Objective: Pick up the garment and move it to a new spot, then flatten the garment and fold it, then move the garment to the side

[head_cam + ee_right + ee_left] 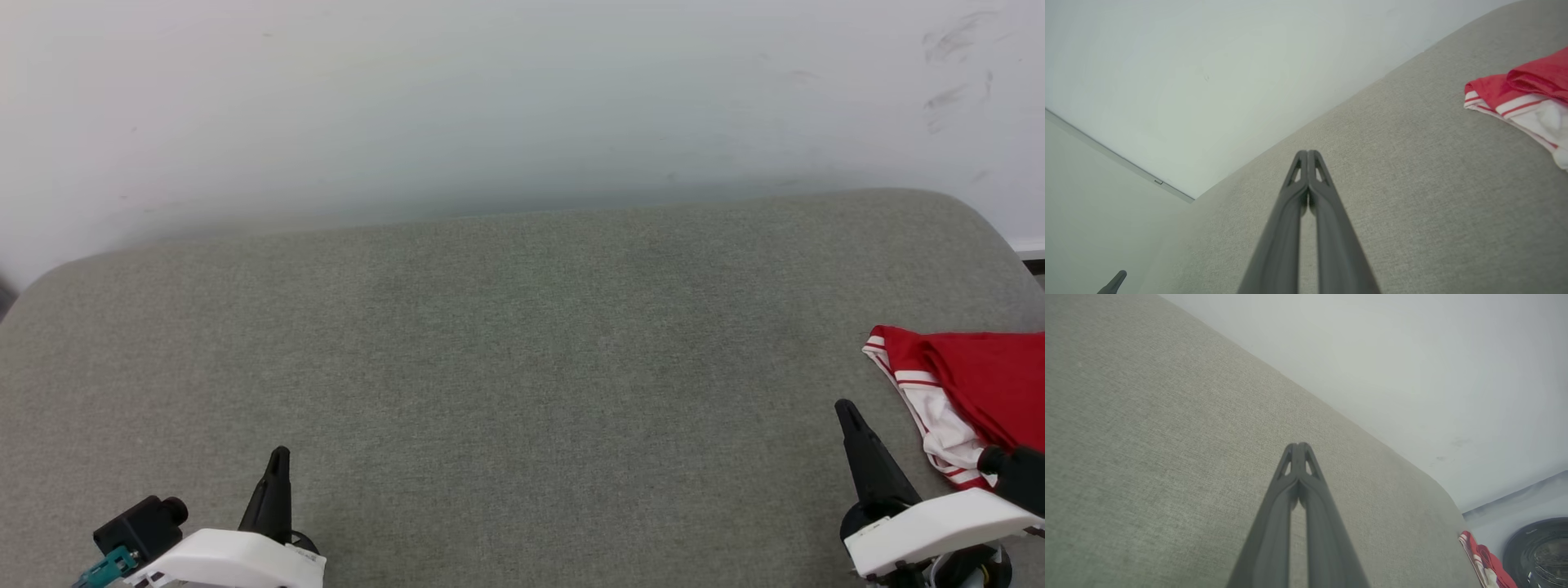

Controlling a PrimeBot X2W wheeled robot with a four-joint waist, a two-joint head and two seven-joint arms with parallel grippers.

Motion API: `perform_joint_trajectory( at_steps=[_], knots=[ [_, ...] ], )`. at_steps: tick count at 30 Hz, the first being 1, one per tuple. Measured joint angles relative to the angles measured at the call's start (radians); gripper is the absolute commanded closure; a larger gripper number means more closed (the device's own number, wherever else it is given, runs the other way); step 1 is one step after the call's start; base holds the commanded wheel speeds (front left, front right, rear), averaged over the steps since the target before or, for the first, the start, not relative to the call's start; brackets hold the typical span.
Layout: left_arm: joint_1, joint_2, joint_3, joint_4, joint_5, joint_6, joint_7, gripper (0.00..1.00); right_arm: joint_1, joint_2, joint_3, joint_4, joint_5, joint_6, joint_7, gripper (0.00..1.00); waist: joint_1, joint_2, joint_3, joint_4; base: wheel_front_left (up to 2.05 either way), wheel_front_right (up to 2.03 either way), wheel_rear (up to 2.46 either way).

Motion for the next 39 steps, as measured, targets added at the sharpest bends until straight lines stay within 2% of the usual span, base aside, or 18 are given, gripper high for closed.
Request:
perform_joint_trajectory(
  at_steps=[14,39],
  knots=[
    [-0.027,-0.026,0.037,0.020,-0.175,-0.033,0.051,1.00,-0.028,0.002,-0.014,0.043,0.198,0.000,0.006,1.00,0.0000,0.0000,0.005,0.006,0.00,0.00,0.00],
    [-0.068,-0.060,0.088,0.044,-0.407,-0.075,0.119,1.00,-0.064,0.005,-0.035,0.099,0.462,0.000,0.015,1.00,0.0000,0.0000,0.013,0.015,0.00,0.00,0.00]
  ],
)
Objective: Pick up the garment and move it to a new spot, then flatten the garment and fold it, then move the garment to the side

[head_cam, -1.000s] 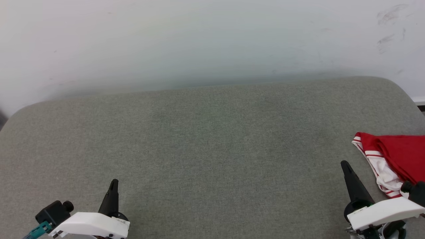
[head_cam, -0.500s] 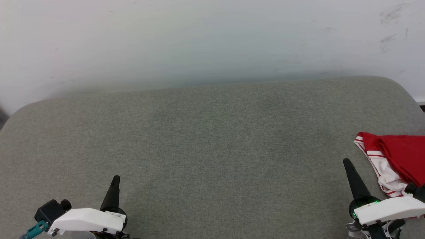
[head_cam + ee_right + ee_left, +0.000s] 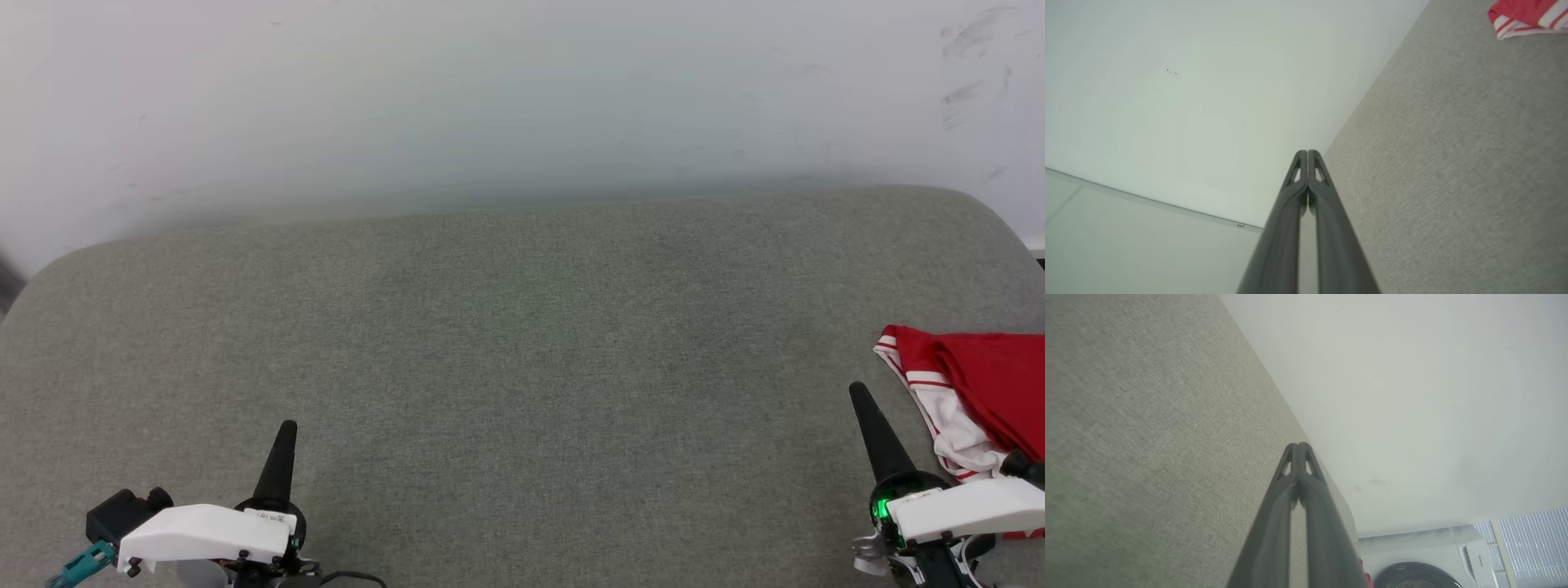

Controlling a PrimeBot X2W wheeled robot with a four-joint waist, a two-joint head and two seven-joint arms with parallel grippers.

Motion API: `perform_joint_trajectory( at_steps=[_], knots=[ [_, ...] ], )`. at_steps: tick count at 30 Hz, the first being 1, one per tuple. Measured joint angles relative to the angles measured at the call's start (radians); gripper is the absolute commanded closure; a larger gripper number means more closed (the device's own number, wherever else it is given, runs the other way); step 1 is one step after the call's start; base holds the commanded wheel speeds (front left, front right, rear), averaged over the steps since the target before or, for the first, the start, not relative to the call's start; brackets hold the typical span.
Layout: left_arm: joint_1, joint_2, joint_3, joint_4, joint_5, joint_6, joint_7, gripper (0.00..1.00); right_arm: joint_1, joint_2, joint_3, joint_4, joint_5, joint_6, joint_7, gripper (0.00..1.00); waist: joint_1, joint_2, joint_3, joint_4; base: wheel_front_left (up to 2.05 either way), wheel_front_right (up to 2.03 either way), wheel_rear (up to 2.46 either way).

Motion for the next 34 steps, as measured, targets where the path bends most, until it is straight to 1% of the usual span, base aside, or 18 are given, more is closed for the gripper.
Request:
perform_joint_trajectory(
  at_steps=[34],
  knots=[
    [-0.048,-0.039,0.054,0.028,-0.256,-0.047,0.075,1.00,-0.045,0.004,-0.022,0.061,0.291,0.000,0.009,1.00,-0.0001,0.0000,0.011,0.013,0.00,0.00,0.00]
  ],
)
